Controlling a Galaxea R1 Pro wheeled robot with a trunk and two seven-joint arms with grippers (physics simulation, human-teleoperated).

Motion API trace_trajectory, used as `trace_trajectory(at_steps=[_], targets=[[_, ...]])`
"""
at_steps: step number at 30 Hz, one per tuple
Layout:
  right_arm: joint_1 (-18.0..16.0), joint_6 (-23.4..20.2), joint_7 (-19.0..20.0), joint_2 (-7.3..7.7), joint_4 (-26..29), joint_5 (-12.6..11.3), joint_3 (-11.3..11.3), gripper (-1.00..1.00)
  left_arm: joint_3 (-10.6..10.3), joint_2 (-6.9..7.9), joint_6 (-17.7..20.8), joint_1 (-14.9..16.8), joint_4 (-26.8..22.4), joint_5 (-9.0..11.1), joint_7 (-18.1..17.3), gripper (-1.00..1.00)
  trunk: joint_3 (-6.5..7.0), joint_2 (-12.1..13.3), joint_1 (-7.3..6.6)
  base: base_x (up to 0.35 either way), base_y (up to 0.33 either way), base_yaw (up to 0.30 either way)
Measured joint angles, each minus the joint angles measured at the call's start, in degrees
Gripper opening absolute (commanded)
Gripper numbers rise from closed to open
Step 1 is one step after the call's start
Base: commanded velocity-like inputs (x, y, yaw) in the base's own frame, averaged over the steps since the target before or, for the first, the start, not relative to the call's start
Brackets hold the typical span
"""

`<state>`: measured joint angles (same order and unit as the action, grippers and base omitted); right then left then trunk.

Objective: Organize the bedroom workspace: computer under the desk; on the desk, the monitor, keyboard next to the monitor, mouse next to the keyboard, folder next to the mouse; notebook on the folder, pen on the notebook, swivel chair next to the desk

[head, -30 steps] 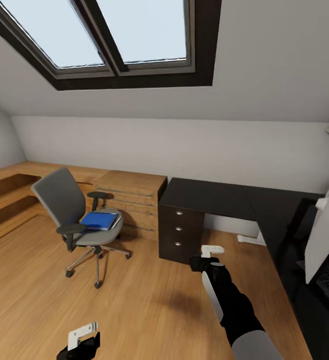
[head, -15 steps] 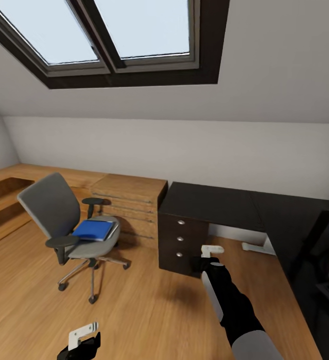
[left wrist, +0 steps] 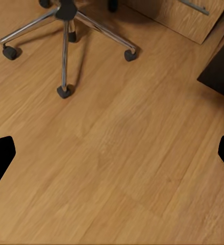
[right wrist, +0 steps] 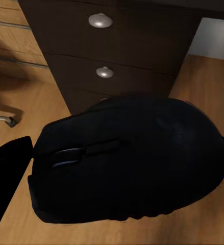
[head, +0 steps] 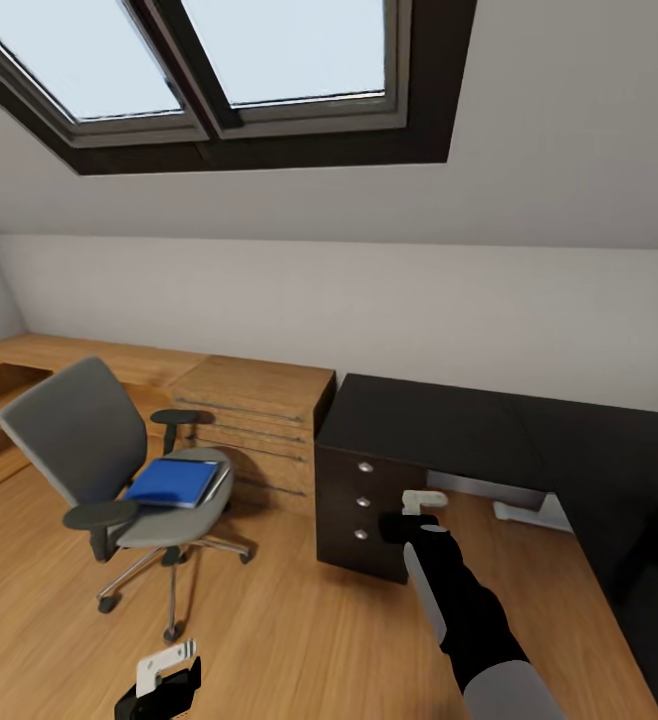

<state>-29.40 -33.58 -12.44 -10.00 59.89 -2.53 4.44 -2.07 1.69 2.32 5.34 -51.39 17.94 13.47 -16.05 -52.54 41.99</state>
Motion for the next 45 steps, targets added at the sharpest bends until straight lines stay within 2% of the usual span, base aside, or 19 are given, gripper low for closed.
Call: trace_trajectory(at_steps=[8, 15, 41, 45], targets=[[-0.01, 0.17, -0.20, 0.00, 0.00, 0.00, 1.41, -1.00, 0.00, 0.00, -0.03, -0.01, -0.01, 0.00, 0.01, 1.00, 0.03, 0.00, 0.00, 0.330, 0.000, 0.127], [0.00, 0.61, -0.26, 0.00, 0.03, 0.00, 1.77, -1.00, 0.00, -0.03, -0.01, -0.01, -0.01, 0.00, 0.01, 1.00, 0.12, 0.00, 0.00, 0.330, 0.000, 0.181], [0.00, 0.75, 0.16, 0.00, -0.54, -0.01, 1.79, -1.00, -0.08, -0.12, 0.13, 0.00, 0.04, 0.00, -0.01, 1.00, 0.12, 0.00, 0.00, 0.330, 0.000, 0.001], [0.00, 1.83, 0.17, 0.00, -2.97, -0.02, 2.10, -1.00, -0.08, -0.17, 0.12, 0.00, 0.05, 0.04, -0.01, 1.00, 0.12, 0.00, 0.00, 0.330, 0.000, 0.000]])
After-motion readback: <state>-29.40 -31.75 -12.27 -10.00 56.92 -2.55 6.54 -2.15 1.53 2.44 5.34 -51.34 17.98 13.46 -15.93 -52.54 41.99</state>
